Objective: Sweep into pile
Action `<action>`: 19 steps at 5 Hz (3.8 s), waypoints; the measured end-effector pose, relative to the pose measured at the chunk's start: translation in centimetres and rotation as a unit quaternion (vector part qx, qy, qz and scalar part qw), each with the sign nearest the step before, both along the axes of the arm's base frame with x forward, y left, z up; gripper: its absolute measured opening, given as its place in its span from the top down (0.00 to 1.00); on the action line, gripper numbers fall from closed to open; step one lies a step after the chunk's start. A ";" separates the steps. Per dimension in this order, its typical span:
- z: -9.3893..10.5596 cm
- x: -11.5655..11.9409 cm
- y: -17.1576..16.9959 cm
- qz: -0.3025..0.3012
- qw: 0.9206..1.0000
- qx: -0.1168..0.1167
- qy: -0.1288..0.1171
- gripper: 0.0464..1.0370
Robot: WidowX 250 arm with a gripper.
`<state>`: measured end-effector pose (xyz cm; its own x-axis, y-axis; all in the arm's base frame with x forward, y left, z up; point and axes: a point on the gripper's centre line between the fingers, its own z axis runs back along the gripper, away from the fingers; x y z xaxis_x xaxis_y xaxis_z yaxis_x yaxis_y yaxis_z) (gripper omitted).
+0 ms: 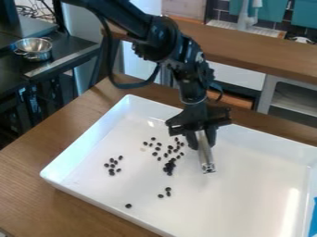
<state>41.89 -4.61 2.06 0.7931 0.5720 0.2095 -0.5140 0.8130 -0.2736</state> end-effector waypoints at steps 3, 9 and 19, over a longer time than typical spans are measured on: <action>-1.6 -1.0 1.0 -0.002 1.000 0.021 -0.004 0.69; -1.9 -12.6 13.4 0.092 0.979 0.172 0.061 0.69; -1.8 -11.5 -10.5 -0.113 0.991 0.070 -0.029 0.69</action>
